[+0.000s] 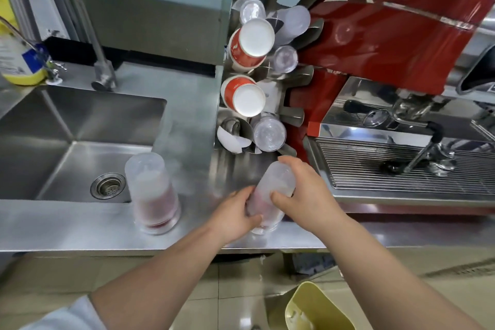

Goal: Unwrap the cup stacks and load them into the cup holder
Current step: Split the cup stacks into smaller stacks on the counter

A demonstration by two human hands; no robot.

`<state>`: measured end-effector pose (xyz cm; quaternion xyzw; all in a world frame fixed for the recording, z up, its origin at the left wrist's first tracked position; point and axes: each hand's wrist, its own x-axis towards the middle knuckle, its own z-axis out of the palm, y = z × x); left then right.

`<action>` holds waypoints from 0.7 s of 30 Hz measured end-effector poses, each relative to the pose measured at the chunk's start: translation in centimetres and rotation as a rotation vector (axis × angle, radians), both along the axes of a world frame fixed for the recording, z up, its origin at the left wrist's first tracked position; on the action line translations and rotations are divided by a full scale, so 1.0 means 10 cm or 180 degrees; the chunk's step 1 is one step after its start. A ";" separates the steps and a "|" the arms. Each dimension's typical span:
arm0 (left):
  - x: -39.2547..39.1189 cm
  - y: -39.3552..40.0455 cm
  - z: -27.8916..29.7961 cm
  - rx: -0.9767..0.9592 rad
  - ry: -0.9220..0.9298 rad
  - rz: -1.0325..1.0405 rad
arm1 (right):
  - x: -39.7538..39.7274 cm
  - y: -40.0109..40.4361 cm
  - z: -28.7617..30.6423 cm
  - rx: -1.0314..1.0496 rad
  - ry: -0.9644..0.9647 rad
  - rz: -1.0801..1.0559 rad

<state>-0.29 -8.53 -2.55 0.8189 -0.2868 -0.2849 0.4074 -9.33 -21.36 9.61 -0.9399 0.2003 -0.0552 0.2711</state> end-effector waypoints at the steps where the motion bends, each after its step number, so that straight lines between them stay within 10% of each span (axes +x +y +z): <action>1: -0.01 -0.05 0.00 -0.0022 0.0034 0.0012 | -0.01 -0.06 0.01 -0.0040 -0.0005 0.0005; 21: -0.01 -0.24 0.22 -0.0280 -0.0088 0.0056 | -0.03 -0.41 0.26 -0.0114 -0.0149 0.0271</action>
